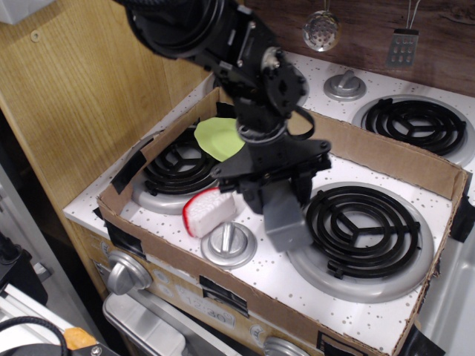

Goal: Right pepper shaker

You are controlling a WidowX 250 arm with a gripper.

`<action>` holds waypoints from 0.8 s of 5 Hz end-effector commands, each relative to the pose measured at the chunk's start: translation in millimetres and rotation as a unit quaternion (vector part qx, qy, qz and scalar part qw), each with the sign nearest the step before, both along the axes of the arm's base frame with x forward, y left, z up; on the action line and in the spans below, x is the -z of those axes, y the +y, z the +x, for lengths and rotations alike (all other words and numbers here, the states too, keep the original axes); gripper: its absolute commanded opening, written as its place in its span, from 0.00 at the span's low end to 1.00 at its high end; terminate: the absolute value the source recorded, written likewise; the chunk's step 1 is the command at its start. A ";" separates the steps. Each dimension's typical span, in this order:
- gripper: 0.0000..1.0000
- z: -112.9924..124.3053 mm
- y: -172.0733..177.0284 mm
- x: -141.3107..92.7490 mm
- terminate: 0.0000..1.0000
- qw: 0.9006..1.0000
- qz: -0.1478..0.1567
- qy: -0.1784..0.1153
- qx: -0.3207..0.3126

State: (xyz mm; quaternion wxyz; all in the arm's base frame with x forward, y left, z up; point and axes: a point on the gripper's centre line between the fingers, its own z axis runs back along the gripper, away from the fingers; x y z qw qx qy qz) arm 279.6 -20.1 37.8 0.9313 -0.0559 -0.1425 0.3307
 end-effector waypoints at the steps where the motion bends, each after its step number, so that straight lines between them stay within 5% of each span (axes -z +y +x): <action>1: 0.00 17.5 -14.9 -31.9 0.00 0.989 0.065 -0.130 -0.022; 4: 0.00 29.3 -47.9 -45.4 0.00 0.955 0.128 -0.253 -0.087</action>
